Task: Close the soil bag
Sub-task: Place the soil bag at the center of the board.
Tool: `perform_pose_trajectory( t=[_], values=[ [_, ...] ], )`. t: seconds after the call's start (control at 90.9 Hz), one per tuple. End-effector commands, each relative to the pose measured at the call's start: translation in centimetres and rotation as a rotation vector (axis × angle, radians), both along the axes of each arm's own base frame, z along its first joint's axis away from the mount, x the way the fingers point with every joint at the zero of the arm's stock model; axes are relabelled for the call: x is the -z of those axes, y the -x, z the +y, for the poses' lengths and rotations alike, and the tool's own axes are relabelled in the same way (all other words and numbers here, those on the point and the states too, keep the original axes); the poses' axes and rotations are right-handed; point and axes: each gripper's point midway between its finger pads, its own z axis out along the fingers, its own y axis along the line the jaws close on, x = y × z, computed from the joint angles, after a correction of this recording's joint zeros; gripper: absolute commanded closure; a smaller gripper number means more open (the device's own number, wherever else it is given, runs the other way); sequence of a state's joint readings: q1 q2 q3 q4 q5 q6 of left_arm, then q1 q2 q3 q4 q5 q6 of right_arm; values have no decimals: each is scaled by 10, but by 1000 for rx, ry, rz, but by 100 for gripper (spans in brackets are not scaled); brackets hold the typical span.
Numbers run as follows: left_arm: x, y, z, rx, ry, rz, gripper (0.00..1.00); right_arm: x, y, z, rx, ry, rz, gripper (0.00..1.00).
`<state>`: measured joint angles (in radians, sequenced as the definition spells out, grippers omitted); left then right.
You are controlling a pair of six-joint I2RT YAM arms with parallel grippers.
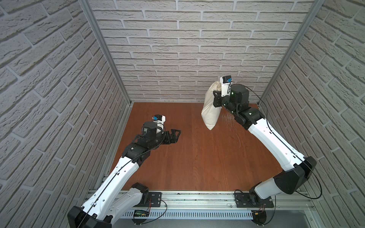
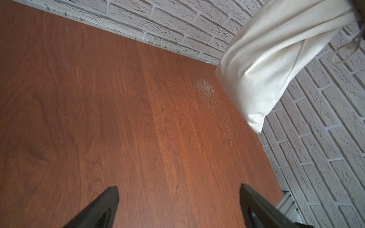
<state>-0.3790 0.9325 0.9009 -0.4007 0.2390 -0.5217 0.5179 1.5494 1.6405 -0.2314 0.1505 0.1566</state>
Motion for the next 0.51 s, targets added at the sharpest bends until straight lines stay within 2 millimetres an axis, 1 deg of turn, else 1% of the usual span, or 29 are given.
perform_pose_trajectory(
  t=[0.0, 0.121, 0.275, 0.495],
  values=[
    [-2, -10, 1, -9, -30, -47, 2, -58, -14, -22, 120, -80, -183, 97],
    [3, -20, 1, -19, -50, -51, 2, -44, -31, -24, 156, -44, -177, 97],
    [14, -28, -1, -17, -67, -49, 2, -17, -53, -26, 175, -23, -153, 97],
    [29, -38, -3, -3, -93, -32, 2, 13, -83, -46, 230, -61, -118, 97]
  ],
)
